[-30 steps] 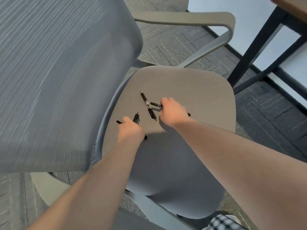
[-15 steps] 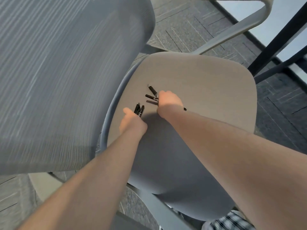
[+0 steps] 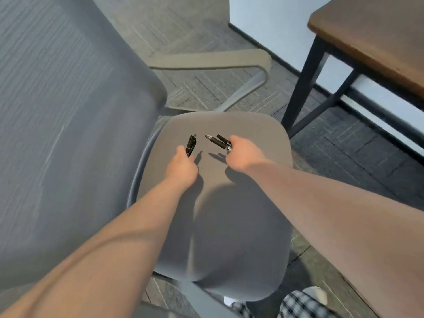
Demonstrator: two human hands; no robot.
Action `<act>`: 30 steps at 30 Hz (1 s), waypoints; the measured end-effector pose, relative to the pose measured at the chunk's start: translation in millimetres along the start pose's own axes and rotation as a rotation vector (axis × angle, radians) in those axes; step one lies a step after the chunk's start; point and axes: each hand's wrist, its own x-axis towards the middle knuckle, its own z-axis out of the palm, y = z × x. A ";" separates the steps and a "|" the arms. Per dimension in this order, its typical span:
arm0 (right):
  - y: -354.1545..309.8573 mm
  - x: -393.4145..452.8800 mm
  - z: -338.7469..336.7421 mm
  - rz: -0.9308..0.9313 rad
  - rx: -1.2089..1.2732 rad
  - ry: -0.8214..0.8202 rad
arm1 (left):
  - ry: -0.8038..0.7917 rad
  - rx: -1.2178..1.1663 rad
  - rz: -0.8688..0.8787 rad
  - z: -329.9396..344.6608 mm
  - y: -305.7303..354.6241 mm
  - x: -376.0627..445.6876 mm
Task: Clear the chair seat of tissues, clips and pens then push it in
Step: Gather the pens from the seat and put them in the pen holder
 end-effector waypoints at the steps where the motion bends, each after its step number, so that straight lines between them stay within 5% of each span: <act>1: 4.8 -6.2 -16.5 -0.011 0.022 0.017 | 0.005 -0.011 0.042 -5.3 18.3 -3.9; 19: 122.8 -146.4 -329.5 0.191 0.327 0.609 | -0.046 -0.095 0.720 -27.2 363.5 -131.4; 30: 261.1 -254.4 -434.7 0.415 0.533 0.960 | -0.388 -0.365 0.830 50.2 515.0 -250.3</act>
